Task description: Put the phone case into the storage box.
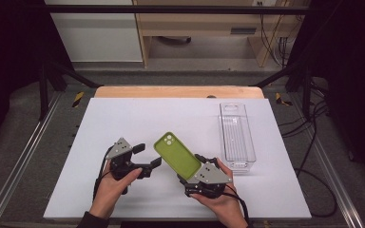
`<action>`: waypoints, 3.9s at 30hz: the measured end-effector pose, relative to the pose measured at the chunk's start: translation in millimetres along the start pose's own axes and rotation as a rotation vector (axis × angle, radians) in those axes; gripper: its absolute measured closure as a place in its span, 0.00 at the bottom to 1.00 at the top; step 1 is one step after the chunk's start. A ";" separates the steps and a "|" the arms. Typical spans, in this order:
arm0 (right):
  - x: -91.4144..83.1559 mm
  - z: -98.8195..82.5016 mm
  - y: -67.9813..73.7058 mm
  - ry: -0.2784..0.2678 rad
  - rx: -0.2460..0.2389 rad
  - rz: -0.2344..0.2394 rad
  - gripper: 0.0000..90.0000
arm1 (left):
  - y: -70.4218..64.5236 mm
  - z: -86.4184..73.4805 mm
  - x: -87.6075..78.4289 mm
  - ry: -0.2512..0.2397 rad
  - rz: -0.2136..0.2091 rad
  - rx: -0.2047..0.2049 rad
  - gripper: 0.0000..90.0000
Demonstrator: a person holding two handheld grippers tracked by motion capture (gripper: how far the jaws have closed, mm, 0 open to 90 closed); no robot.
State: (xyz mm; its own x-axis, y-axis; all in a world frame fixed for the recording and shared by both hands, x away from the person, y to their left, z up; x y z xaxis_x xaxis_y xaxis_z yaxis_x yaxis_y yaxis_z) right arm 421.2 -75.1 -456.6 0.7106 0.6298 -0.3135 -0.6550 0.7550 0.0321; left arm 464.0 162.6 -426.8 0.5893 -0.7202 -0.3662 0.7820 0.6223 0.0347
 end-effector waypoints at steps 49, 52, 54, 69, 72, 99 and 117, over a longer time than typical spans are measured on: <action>5.3 6.2 5.9 -0.078 -0.015 -0.025 0.19 | 22.2 4.3 24.5 0.009 -0.099 -0.166 0.42; 5.7 5.6 5.2 -0.075 -0.012 -0.025 0.19 | 23.1 4.3 23.9 0.005 -0.100 -0.173 0.46; 6.4 4.7 4.4 -0.069 -0.009 -0.023 0.19 | 24.5 4.3 22.8 0.003 -0.098 -0.183 0.50; 12.5 -3.1 0.7 -0.014 0.019 -0.009 0.19 | 23.3 9.3 15.1 -0.023 -0.083 -0.197 0.67; 13.9 -4.7 0.7 -0.006 0.022 -0.007 0.19 | 22.0 10.5 13.7 -0.019 -0.072 -0.188 0.70; 18.5 -12.9 -3.1 0.017 0.048 0.008 0.19 | 14.1 24.3 8.4 -0.016 -0.105 -0.202 0.80; 20.0 -14.6 -3.5 0.011 0.067 0.011 0.18 | -2.2 41.7 0.8 -0.031 -0.131 -0.170 0.85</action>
State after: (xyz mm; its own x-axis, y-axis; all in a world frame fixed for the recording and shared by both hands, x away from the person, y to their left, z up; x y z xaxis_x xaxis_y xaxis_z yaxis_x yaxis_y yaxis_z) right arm 434.0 -67.8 -476.9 0.7005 0.6364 -0.3231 -0.6437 0.7589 0.0992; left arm 471.2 147.8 -388.4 0.4931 -0.8054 -0.3288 0.8082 0.5640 -0.1695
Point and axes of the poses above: each handheld gripper's, and its own axes: x roughly forward along the jaws, z roughly out of its top, y roughly to its left, the point moved 3 cm from there along x, roughly forward along the jaws, and after that the axes turned 15 degrees about x, right-handed, at the moved point
